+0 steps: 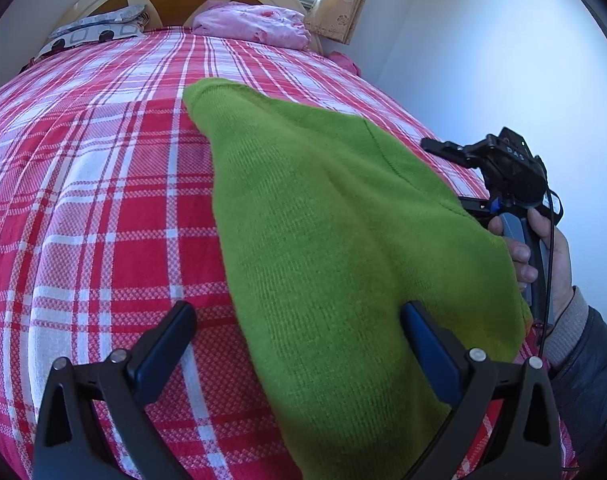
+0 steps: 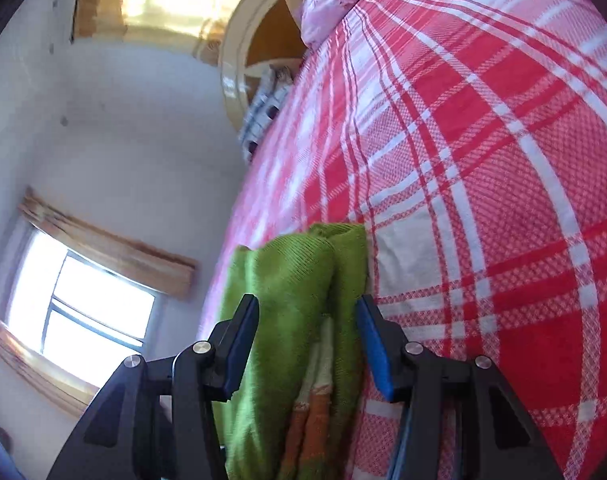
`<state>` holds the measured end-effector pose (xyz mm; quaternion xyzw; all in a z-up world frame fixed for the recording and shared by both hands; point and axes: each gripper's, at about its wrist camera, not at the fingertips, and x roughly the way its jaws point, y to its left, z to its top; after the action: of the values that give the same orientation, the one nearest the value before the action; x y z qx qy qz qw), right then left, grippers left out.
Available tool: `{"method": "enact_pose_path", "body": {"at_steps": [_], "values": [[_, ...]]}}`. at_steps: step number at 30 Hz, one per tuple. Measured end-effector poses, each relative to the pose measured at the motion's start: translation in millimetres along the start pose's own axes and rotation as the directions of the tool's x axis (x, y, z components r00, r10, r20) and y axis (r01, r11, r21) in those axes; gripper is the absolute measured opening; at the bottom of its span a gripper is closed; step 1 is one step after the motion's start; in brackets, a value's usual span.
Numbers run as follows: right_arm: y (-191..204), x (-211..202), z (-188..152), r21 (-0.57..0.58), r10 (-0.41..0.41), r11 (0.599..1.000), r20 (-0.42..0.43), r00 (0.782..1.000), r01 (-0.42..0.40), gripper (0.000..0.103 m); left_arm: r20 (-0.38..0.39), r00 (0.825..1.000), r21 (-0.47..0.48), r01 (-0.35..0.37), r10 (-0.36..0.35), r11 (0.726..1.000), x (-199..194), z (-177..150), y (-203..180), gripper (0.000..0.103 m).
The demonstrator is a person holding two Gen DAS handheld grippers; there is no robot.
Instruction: Fold small clothes
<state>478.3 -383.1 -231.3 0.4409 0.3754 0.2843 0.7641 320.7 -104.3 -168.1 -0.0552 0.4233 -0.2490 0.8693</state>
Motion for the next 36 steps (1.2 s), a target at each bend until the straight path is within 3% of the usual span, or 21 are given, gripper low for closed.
{"method": "enact_pose_path", "body": {"at_steps": [3, 5, 7, 9, 11, 13, 16, 18, 20, 21, 24, 26, 29, 34, 36], "values": [[-14, -8, 1, 0.074, 0.102, 0.992, 0.035, 0.994, -0.104, 0.052, 0.0, 1.0, -0.001, 0.001, -0.001, 1.0, 0, 0, 0, 0.103], [-13, -7, 0, 0.083, 0.112, 0.99, 0.041, 0.993, -0.115, 0.052, 0.0, 1.0, -0.002, 0.002, -0.002, 1.0, 0, 0, 0, 0.103], [-5, -2, -1, 0.035, 0.054, 0.998, 0.024, 0.998, -0.055, 0.052, 0.001, 1.0, 0.004, 0.0, 0.0, 1.0, 0, 0, 0, 0.103], [12, 9, -5, -0.056, -0.053, 0.997, -0.003, 0.999, 0.053, 0.055, 0.001, 1.0, 0.004, 0.0, 0.0, 1.0, 0, 0, 0, 0.103], [32, 21, -12, -0.163, -0.135, 0.978, -0.023, 0.991, 0.129, 0.071, 0.001, 1.0, 0.005, -0.001, 0.001, 1.0, 0, 0, 0, 0.103], [46, 34, -18, -0.252, -0.187, 0.953, -0.042, 0.981, 0.171, 0.08, 0.001, 1.0, 0.006, -0.003, 0.003, 1.0, 0, 0, 0, 0.103], [51, 41, -21, -0.293, -0.235, 0.933, -0.054, 0.97, 0.21, 0.08, -0.001, 1.0, 0.003, 0.003, -0.003, 1.0, 1, 0, 0, 0.103], [48, 36, -19, -0.28, -0.225, 0.939, -0.053, 0.973, 0.201, 0.077, -0.005, 1.0, -0.007, 0.019, -0.02, 1.0, 1, 1, 2, 0.103], [43, 29, -21, -0.273, -0.19, 0.947, -0.05, 0.98, 0.17, 0.059, -0.003, 0.999, -0.013, 0.037, -0.037, 0.999, 1, 1, 4, 0.103], [43, 30, -22, -0.278, -0.165, 0.95, -0.068, 0.984, 0.14, 0.057, -0.002, 0.999, -0.014, 0.044, -0.044, 0.999, 1, 1, 4, 0.103], [42, 35, -25, -0.287, -0.196, 0.944, -0.089, 0.977, 0.163, 0.052, -0.013, 0.997, 0.001, 0.08, -0.08, 0.997, 3, 1, 2, 0.103], [37, 37, -22, -0.263, -0.201, 0.95, -0.094, 0.975, 0.171, 0.04, -0.02, 0.992, 0.012, 0.126, -0.126, 0.992, 3, 1, 0, 0.1], [40, 33, -26, -0.287, -0.199, 0.943, -0.073, 0.977, 0.17, 0.032, -0.014, 0.988, 0.016, 0.152, -0.152, 0.988, 2, 1, -2, 0.086], [57, 24, -37, -0.38, -0.189, 0.909, -0.005, 0.982, 0.173, 0.029, 0.014, 0.989, 0.017, 0.15, -0.151, 0.988, -9, 1, -3, 0.054], [60, 21, -39, -0.383, -0.181, 0.908, 0.006, 0.983, 0.17, 0.029, 0.006, 0.989, 0.003, 0.149, -0.149, 0.989, -13, 1, -3, 0.051]]}}
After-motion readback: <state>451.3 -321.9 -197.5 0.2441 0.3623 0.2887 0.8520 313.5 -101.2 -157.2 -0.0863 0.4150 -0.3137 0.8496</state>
